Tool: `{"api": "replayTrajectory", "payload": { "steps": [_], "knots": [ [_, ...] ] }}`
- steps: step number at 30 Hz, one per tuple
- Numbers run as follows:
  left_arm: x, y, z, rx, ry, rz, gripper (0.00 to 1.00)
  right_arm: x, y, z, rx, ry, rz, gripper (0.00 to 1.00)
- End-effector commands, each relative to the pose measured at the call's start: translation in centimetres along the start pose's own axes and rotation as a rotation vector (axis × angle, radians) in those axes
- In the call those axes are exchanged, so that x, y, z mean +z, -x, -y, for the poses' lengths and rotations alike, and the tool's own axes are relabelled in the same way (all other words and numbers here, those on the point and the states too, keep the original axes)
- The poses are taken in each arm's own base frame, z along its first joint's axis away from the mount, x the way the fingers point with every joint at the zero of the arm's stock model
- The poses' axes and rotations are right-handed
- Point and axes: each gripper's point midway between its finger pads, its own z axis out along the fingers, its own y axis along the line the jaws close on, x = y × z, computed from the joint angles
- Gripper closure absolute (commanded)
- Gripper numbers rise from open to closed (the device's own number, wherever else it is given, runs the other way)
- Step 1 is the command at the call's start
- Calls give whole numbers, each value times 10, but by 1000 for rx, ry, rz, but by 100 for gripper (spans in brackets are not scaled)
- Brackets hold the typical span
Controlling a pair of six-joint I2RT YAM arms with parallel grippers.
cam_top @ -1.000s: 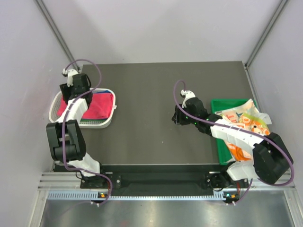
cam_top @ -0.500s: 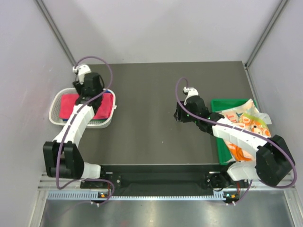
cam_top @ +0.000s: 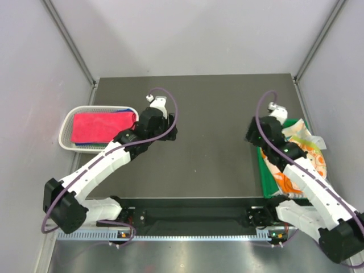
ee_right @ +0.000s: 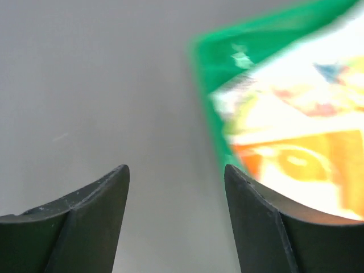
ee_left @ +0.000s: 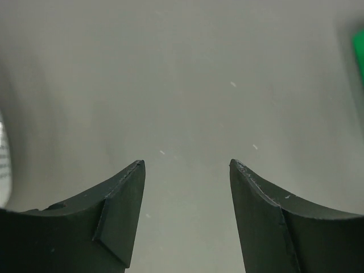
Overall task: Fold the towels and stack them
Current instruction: Grab crumpled towel
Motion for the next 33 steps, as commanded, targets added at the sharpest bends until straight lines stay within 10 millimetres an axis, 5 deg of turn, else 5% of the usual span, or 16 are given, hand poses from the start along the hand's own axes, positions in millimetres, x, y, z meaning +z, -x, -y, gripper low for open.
{"api": "replayTrajectory", "payload": {
  "steps": [1,6,11,17,23,28,30,33],
  "knots": [
    [-22,-5,23,-14,-119,-12,34,2,-21,78,72,-244,-67,32],
    [-29,-9,28,-8,-169,-6,34,28,-17,125,212,-328,-111,32],
    [-29,-17,32,4,-195,-42,34,59,-29,136,269,-351,-183,33],
    [-30,-21,27,12,-183,-38,34,89,-68,154,312,-412,-261,33],
    [-28,-26,27,17,-186,-55,34,101,-89,163,320,-439,-303,37],
    [-29,-26,27,18,-190,-53,34,99,-93,165,321,-446,-302,63],
    [-29,-27,26,20,-185,-56,34,94,-87,167,314,-454,-291,78],
    [-29,-27,26,24,-182,-56,34,87,-71,164,306,-437,-256,87]
  ]
}}
